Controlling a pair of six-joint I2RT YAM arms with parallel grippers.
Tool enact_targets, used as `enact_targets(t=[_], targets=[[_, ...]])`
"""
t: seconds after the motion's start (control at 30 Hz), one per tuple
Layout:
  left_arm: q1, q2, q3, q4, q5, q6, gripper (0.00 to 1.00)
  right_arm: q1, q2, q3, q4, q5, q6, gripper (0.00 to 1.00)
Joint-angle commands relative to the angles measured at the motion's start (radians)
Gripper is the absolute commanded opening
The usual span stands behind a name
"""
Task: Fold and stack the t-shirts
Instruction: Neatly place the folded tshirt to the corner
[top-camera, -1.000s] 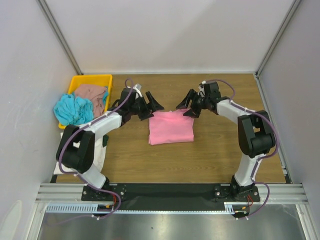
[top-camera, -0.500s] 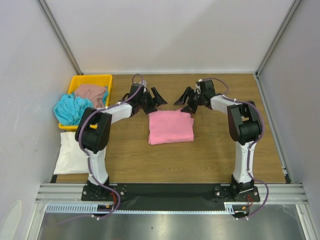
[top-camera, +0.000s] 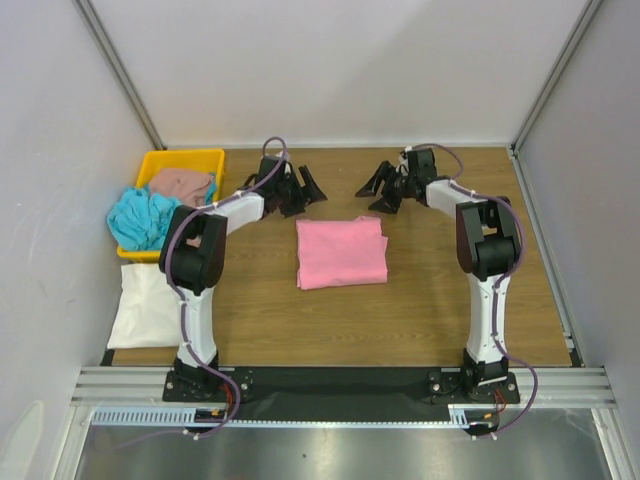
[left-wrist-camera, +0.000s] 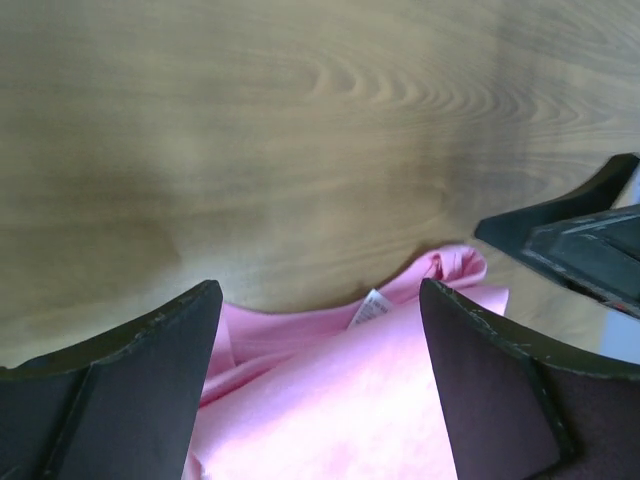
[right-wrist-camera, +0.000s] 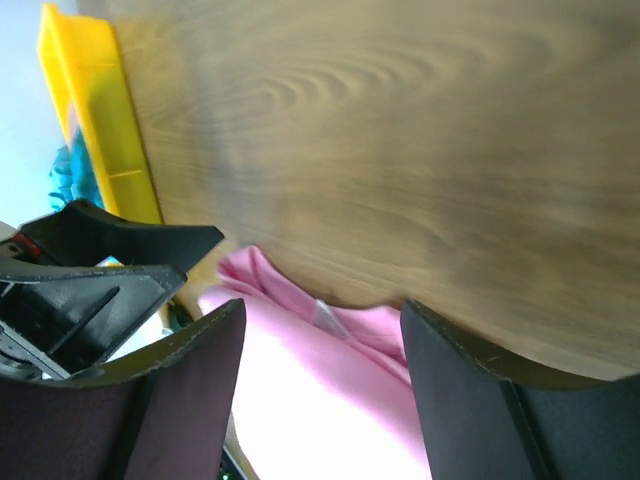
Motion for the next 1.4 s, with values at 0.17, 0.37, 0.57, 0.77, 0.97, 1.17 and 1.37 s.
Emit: enact_targets(t=[0.17,0.37,0.57,0.77,0.97,1.17,1.37], targets=[[0.010,-0.137,0.297,-0.279,-0.221,0.302,0.94,-0.058,-0.119,0.208,-0.172,0.044,-0.165,0.75],[-0.001,-0.320,0.184,-0.405,-0.260,0.278,1.00,-0.068,-0.274,0.127,-0.292,0.155,-0.248,1.00],[-0.061,-0.441,-0.051,-0.439,-0.274,0.186,1.00,-0.073,-0.424,0.015,-0.433,0.299,-0.295,1.00],[-0.150,-0.448,-0.206,-0.379,-0.320,0.144,0.99,-0.073,-0.554,-0.154,-0.493,0.445,-0.346,1.00],[-0.201,-0.389,-0.217,-0.365,-0.427,0.150,0.98,-0.078,-0.633,-0.204,-0.580,0.558,-0.374,1.00],[-0.204,-0.365,-0.286,-0.312,-0.465,0.091,0.96,-0.082,-0.728,-0.229,-0.628,0.649,-0.361,1.00],[-0.225,-0.351,-0.379,-0.180,-0.427,0.034,0.90,-0.122,-0.779,-0.191,-0.686,0.709,-0.351,1.00]])
